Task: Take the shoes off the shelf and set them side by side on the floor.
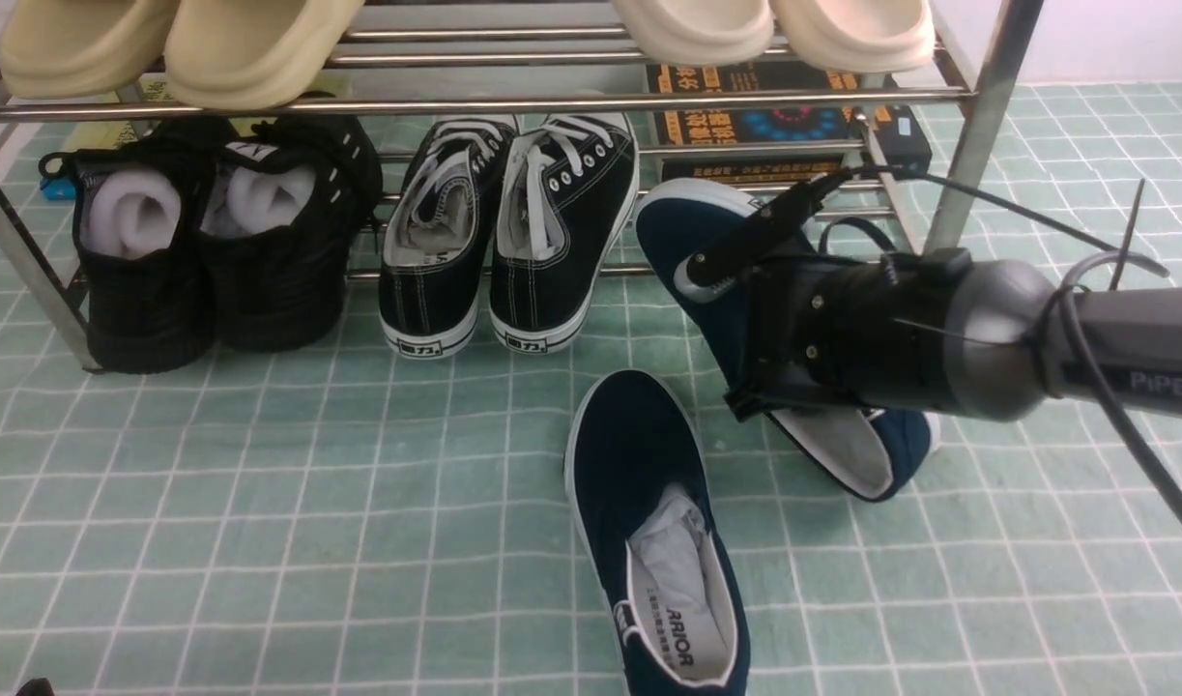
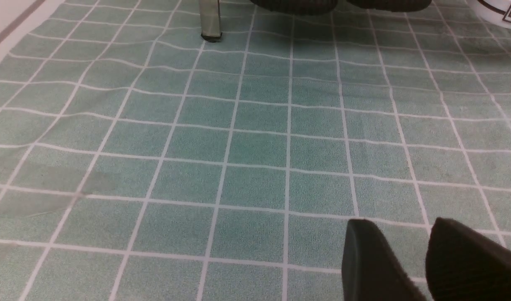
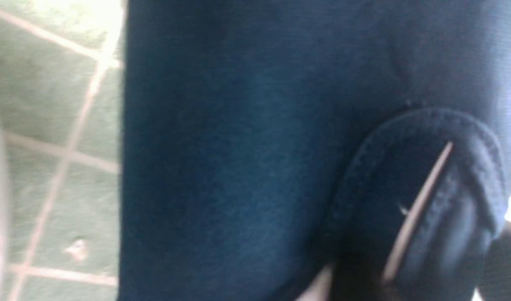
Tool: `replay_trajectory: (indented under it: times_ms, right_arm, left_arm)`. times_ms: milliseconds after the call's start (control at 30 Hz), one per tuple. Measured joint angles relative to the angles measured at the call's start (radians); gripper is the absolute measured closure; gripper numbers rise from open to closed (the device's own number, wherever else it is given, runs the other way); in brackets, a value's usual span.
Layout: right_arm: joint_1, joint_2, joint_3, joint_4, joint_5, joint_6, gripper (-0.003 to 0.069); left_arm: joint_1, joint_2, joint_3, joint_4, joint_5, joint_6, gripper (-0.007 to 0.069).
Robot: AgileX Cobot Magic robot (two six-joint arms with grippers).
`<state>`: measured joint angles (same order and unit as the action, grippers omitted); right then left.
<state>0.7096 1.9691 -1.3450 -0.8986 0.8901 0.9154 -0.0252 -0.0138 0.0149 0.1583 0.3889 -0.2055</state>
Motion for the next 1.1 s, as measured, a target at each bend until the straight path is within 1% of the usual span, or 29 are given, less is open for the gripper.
replay_trajectory:
  times_ms: [33,67,100,133,233,333,400,433,500,633,667,700,833,867,967,1100]
  right_arm:
    - [0.000,-0.004,0.000,0.003,0.001,-0.019,0.0454]
    - [0.000,-0.010,-0.003,0.014,-0.001,-0.037,0.0512]
    - [0.000,-0.021,-0.004,0.039,-0.006,-0.065,0.0552]
    - [0.001,-0.037,-0.004,0.083,-0.002,-0.097,0.0556]
    - [0.001,-0.106,-0.008,0.284,0.062,-0.194,0.0550]
    - [0.002,-0.218,-0.009,0.449,0.176,-0.317,0.0550]
    - [0.002,-0.287,-0.014,0.544,0.281,-0.372,0.0550]
    - [0.002,-0.298,-0.014,0.552,0.289,-0.375,0.0550]
    - [0.002,-0.351,-0.016,0.623,0.344,-0.395,0.0550]
    - [-0.003,-0.364,-0.014,0.714,0.349,-0.375,0.0550]
    - [-0.006,-0.363,-0.014,0.720,0.349,-0.368,0.0550]
    - [-0.028,-0.350,-0.013,0.772,0.349,-0.339,0.0550]
    - [-0.100,-0.314,-0.009,0.842,0.325,-0.325,0.0550]
    - [-0.130,-0.304,-0.009,0.856,0.315,-0.323,0.0550]
    - [-0.175,-0.289,-0.009,0.868,0.306,-0.323,0.0552]
    - [-0.202,-0.267,-0.009,0.874,0.303,-0.323,0.0552]
  left_arm:
    - [0.000,0.000,0.000,0.000,0.000,0.000,0.0383]
    - [0.000,0.000,0.000,0.000,0.000,0.000,0.0383]
    - [0.000,0.000,0.000,0.001,0.000,0.000,0.0383]
    - [0.000,0.000,0.000,0.001,0.000,0.000,0.0383]
    - [0.000,0.000,0.000,0.001,0.000,0.000,0.0383]
    - [0.000,0.000,0.000,0.001,0.000,0.000,0.0383]
    - [0.000,0.000,0.000,0.001,0.000,0.000,0.0383]
    - [0.000,0.000,0.000,0.001,0.000,0.000,0.0383]
    - [0.000,0.000,0.000,0.001,0.000,0.000,0.0383]
    - [0.000,0.000,0.000,0.001,0.000,0.000,0.0383]
    - [0.000,0.000,0.000,0.001,0.000,0.000,0.0383]
    - [0.000,0.000,0.000,0.001,0.000,0.000,0.0383]
    - [0.000,0.000,0.000,0.001,0.000,0.000,0.0383]
    - [0.000,0.000,0.000,0.001,0.000,0.000,0.0383]
    - [0.000,0.000,0.000,0.001,0.000,0.000,0.0383]
    - [0.000,0.000,0.000,0.001,0.000,0.000,0.0383]
